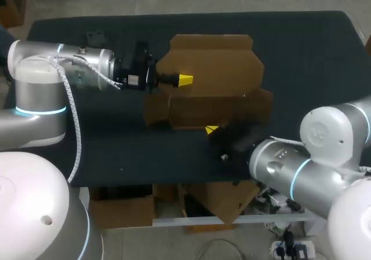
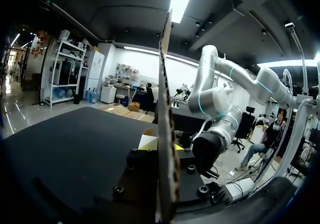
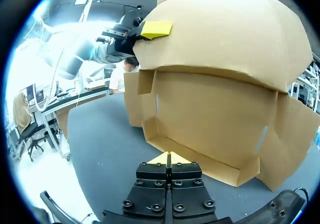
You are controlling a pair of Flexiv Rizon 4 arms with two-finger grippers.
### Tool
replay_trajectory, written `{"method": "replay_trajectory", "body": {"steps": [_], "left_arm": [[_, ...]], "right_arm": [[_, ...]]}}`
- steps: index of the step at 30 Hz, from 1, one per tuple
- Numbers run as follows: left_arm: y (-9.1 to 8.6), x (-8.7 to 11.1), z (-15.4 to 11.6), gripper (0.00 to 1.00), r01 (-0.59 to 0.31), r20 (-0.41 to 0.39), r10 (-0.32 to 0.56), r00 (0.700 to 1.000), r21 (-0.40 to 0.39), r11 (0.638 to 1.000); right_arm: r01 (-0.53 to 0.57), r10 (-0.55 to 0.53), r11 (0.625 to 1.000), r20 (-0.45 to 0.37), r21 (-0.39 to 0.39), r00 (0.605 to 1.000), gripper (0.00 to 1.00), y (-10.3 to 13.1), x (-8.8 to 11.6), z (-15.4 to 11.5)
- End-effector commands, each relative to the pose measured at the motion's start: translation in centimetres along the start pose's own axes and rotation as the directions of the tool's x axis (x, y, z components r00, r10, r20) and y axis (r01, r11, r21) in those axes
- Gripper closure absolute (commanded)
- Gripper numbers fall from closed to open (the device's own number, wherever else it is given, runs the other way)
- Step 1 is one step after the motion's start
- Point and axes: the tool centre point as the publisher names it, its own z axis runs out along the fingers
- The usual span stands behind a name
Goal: Assemble the packaging by folding the flat box into shape, placing the metal phone stand inside, and closing the box properly
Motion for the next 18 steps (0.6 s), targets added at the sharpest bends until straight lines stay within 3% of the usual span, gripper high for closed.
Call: {"method": "replay_trajectory", "body": {"steps": [1,18], "left_arm": [[0.5,-0.1,0.1,1.0,0.0,0.001,0.0,1.0,0.0,1.0],[0.5,-0.1,0.1,1.0,0.0,0.001,0.0,1.0,0.0,1.0]], "right_arm": [[-0.001,0.001,1.0,-0.026,0.0,1.0,1.0,0.3,-0.5,-2.8],[0.022,-0.019,0.999,-0.093,0.029,0.995,1.0,-0.9,-1.9,-8.3]]}}
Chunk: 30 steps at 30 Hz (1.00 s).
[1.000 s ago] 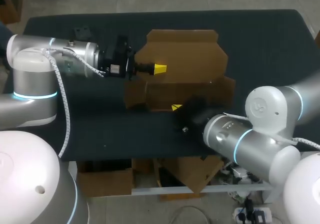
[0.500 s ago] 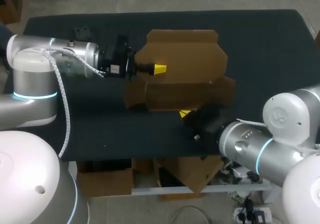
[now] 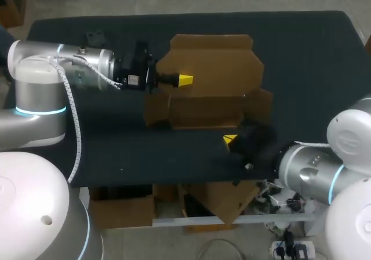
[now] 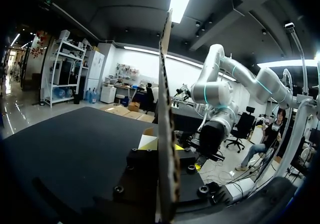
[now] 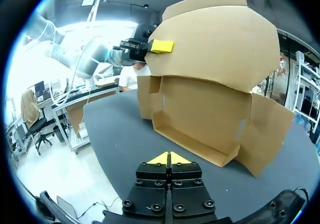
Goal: Assemble the packaging by folding the flat box into shape, placing the metal phone stand inside, and closing the box properly
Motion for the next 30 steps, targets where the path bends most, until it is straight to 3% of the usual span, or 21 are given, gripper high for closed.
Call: {"method": "replay_trajectory", "body": {"steps": [1,18,27,30], "left_arm": [[0.5,-0.1,0.1,1.0,0.0,0.001,0.0,1.0,0.0,1.0],[0.5,-0.1,0.1,1.0,0.0,0.001,0.0,1.0,0.0,1.0],[0.5,-0.1,0.1,1.0,0.0,0.001,0.0,1.0,0.0,1.0],[0.5,-0.1,0.1,1.0,0.0,0.001,0.0,1.0,0.0,1.0]], "right_arm": [[0.002,-0.002,1.0,-0.026,-0.001,1.0,1.0,-0.2,-1.2,-2.4],[0.025,-0.029,0.999,-0.106,-0.042,0.994,1.0,-1.8,-3.1,-6.1],[0.031,-0.033,0.999,-0.103,-0.025,0.994,1.0,-2.7,-4.8,-8.2],[0.033,-0.035,0.999,-0.11,-0.019,0.993,0.91,-3.0,-5.5,-8.7]]}}
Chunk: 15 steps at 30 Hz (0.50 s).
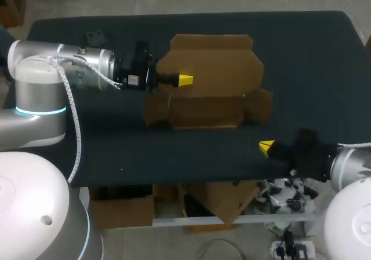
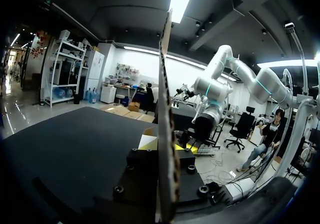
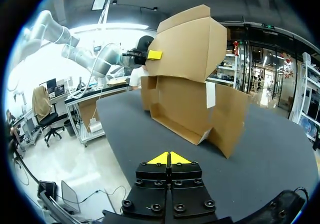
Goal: Assemble the packaging by folding the flat box into shape, placing the metal phone stand inside, and closing the box properly
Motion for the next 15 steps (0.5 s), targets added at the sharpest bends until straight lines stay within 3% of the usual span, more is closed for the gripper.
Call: {"method": "replay_trajectory", "body": {"steps": [1,5,8,15], "left_arm": [[0.5,-0.1,0.1,1.0,0.0,0.001,0.0,1.0,0.0,1.0],[0.5,-0.1,0.1,1.0,0.0,0.001,0.0,1.0,0.0,1.0],[0.5,-0.1,0.1,1.0,0.0,0.001,0.0,1.0,0.0,1.0],[0.5,-0.1,0.1,1.0,0.0,0.001,0.0,1.0,0.0,1.0]], "right_arm": [[0.0,0.0,1.0,-0.014,0.001,1.0,0.87,-0.1,-0.9,-1.7],[0.012,-0.012,1.0,-0.025,0.016,1.0,0.78,-0.2,-2.0,-2.4],[0.028,-0.027,0.999,-0.034,0.027,0.999,0.67,-0.1,-2.9,-2.9],[0.064,-0.061,0.997,-0.057,0.04,0.997,0.55,-0.2,-4.4,-3.5]]}}
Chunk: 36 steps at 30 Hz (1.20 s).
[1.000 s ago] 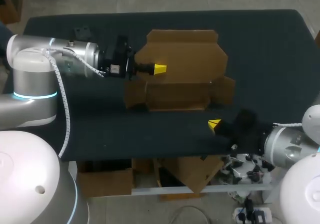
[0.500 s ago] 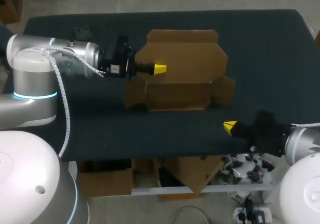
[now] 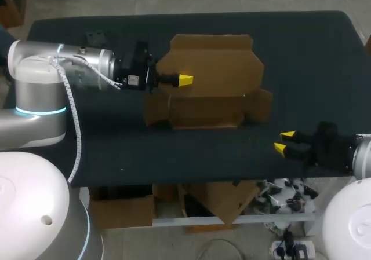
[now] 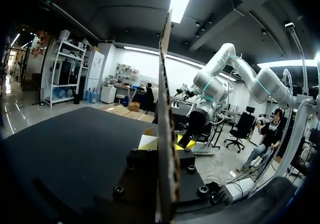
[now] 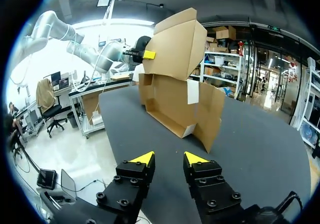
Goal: Assemble the packaging by folding the flat box into shape, placing the metal phone stand inside, and closing the box properly
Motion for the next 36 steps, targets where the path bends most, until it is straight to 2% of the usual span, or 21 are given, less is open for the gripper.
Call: {"method": "replay_trajectory", "body": {"steps": [1,11,12,14,26,36], "left_arm": [[0.5,-0.1,0.1,1.0,0.0,0.001,0.0,1.0,0.0,1.0],[0.5,-0.1,0.1,1.0,0.0,0.001,0.0,1.0,0.0,1.0],[0.5,-0.1,0.1,1.0,0.0,0.001,0.0,1.0,0.0,1.0],[0.5,-0.1,0.1,1.0,0.0,0.001,0.0,1.0,0.0,1.0],[0.5,-0.1,0.1,1.0,0.0,0.001,0.0,1.0,0.0,1.0],[0.5,-0.1,0.1,1.0,0.0,0.001,0.0,1.0,0.0,1.0]], "right_arm": [[0.011,-0.011,1.0,-0.024,0.007,1.0,0.55,0.2,-0.8,-0.7],[0.029,-0.029,0.999,-0.04,0.018,0.999,0.5,-0.6,-3.4,-0.4],[0.037,-0.036,0.999,-0.042,0.019,0.998,0.46,-0.6,-3.7,-0.3],[0.041,-0.04,0.999,-0.042,0.022,0.998,0.44,-0.6,-4.4,-0.1],[0.067,-0.064,0.997,-0.071,0.045,0.995,0.51,0.5,-7.0,2.9],[0.067,-0.062,0.997,-0.102,0.046,0.993,0.5,1.3,-8.5,5.9]]}}
